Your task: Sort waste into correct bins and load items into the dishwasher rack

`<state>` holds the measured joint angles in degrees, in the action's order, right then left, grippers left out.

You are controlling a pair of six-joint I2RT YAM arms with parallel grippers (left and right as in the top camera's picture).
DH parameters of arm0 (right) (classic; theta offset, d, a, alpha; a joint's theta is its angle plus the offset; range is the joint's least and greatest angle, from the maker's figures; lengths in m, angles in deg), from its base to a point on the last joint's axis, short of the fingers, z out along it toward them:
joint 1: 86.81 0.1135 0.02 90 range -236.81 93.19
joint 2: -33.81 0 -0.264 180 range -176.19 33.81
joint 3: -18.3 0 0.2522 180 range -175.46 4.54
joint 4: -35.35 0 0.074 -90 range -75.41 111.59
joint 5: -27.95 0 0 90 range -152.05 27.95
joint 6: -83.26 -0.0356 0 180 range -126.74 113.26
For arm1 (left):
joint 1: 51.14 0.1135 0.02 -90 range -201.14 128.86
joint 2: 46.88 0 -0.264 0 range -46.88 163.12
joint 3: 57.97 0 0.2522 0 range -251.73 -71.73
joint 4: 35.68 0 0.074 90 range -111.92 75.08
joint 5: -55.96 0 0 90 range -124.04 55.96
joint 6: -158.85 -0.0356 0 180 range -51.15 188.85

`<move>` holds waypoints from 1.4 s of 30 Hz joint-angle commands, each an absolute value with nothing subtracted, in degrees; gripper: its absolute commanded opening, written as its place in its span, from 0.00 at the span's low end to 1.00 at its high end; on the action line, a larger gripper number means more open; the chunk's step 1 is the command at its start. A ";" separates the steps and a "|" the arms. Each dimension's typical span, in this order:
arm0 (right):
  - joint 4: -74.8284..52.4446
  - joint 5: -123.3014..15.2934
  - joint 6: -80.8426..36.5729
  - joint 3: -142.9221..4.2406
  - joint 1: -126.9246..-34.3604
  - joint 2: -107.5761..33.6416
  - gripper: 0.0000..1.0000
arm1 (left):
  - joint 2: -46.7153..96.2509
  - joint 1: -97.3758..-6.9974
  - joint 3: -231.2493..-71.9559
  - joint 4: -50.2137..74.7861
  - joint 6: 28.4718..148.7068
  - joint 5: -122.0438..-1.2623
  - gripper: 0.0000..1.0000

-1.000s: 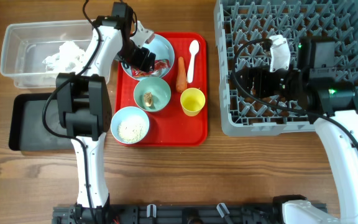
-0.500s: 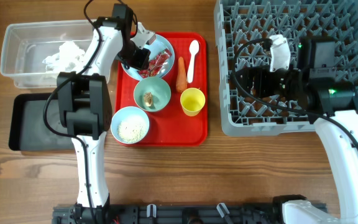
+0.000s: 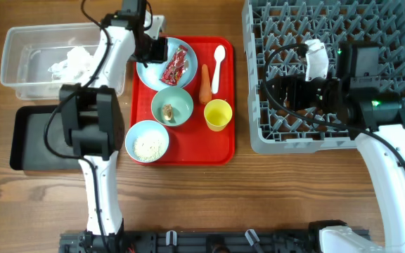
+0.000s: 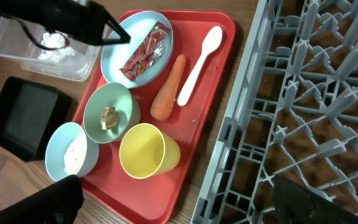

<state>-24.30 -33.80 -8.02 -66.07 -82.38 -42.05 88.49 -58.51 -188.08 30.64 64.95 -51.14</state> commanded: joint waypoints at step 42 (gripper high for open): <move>-24.27 -34.23 -8.23 -67.12 -82.16 -42.62 1.00 | 85.08 -63.52 -190.79 32.36 66.94 -40.65 0.04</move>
